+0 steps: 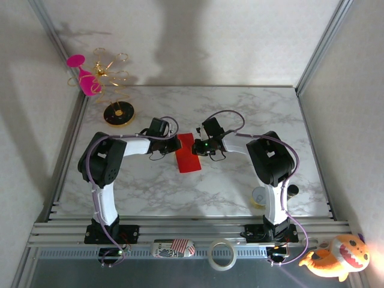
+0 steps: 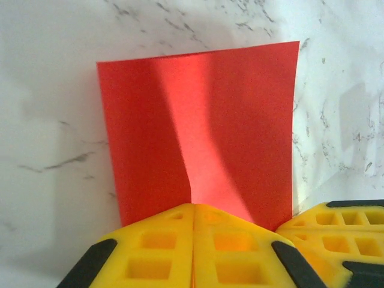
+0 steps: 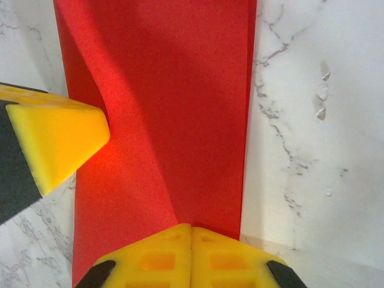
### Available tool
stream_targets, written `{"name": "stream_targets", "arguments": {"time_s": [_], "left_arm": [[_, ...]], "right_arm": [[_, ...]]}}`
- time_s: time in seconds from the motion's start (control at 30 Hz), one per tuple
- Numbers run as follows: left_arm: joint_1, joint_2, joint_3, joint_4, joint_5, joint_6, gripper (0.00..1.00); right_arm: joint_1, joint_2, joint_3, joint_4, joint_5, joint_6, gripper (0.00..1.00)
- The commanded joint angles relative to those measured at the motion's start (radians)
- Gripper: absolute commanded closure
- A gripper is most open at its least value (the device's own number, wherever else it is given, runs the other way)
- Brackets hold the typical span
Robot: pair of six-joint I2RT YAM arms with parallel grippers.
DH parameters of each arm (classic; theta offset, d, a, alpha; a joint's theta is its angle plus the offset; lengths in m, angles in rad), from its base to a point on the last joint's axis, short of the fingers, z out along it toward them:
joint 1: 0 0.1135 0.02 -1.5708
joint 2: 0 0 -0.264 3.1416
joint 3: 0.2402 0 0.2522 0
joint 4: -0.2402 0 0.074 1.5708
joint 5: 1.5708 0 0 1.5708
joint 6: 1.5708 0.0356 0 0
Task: Fold a paper plane with a square sheet of paper (pick it up from the middle)
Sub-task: First fold in half a square sheet of paper at the center of the table.
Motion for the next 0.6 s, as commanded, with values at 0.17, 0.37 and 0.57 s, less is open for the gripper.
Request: {"name": "stream_targets", "arguments": {"time_s": [0.17,0.37,0.57], "left_arm": [[0.093,-0.089,-0.003,-0.099,-0.081,0.062,0.92],[0.031,-0.107,0.019,-0.034,-0.014,0.006,0.92],[-0.003,-0.005,0.085,-0.026,-0.017,-0.01,0.92]], "right_arm": [[-0.019,0.144,-0.076,-0.249,0.305,-0.07,0.92],[-0.019,0.151,-0.065,-0.258,0.301,-0.075,0.92],[-0.018,0.159,-0.068,-0.253,0.296,-0.071,0.91]]}}
